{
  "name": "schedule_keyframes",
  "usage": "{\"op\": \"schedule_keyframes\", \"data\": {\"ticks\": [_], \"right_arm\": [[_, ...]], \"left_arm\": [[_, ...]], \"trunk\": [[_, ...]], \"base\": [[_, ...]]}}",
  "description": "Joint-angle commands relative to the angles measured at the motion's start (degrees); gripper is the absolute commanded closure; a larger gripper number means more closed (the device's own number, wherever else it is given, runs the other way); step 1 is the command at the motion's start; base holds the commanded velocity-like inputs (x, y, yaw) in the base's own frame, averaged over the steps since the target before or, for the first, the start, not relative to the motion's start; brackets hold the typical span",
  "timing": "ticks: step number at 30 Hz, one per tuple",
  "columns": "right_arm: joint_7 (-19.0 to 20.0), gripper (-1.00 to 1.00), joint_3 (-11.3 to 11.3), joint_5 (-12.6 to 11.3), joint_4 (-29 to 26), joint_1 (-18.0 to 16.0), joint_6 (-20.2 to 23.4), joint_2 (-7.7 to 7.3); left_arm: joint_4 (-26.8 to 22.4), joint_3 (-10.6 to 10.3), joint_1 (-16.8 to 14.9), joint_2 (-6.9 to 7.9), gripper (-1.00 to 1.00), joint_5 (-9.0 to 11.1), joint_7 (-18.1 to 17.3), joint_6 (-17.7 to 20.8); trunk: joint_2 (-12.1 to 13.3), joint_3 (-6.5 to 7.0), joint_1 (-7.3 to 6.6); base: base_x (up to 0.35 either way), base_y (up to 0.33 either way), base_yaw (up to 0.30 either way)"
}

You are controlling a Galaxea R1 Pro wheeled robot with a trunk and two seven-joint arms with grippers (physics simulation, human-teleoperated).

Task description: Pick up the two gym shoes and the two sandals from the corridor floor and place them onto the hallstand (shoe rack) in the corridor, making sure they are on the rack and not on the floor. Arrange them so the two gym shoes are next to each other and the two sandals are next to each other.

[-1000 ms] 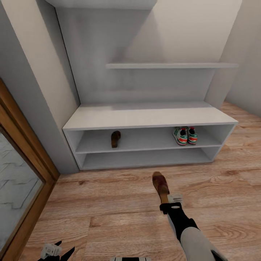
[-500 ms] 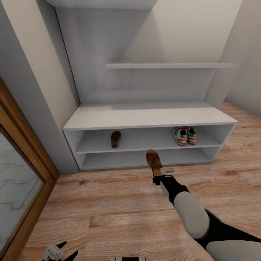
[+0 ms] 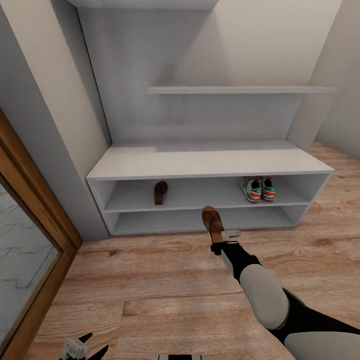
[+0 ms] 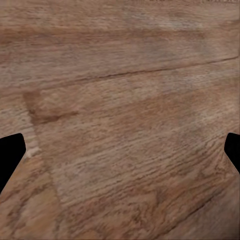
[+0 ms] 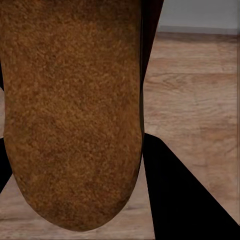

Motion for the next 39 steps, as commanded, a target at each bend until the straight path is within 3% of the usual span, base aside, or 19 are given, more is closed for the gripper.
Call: {"op": "schedule_keyframes", "data": {"ticks": [1,21,27,39], "right_arm": [[-0.1,1.0,-0.2,0.1,-0.1,0.0,0.2,0.04],[0.3,1.0,-0.5,0.1,0.1,0.1,0.1,0.04],[0.1,1.0,-0.6,0.2,-0.1,0.1,0.1,0.04],[-0.1,1.0,-0.5,0.2,-0.1,0.1,0.6,0.04]], "left_arm": [[0.0,0.4,0.0,-0.02,-1.0,-0.3,-0.3,-0.2],[0.5,0.2,0.2,-0.44,-1.0,-0.4,-0.2,-0.2],[0.4,0.2,0.2,-1.2,-1.0,-0.6,-0.2,-0.3],[0.2,0.2,0.2,-1.34,-1.0,-0.7,-0.2,-0.2]], "trunk": [[0.0,-0.05,0.01],[0.0,-0.07,0.01],[0.0,-0.31,0.01],[0.0,-0.93,0.01]], "base": [[0.248,-0.152,0.011],[0.026,-0.015,0.004],[0.214,-0.165,0.187],[0.22,-0.175,0.224]]}}
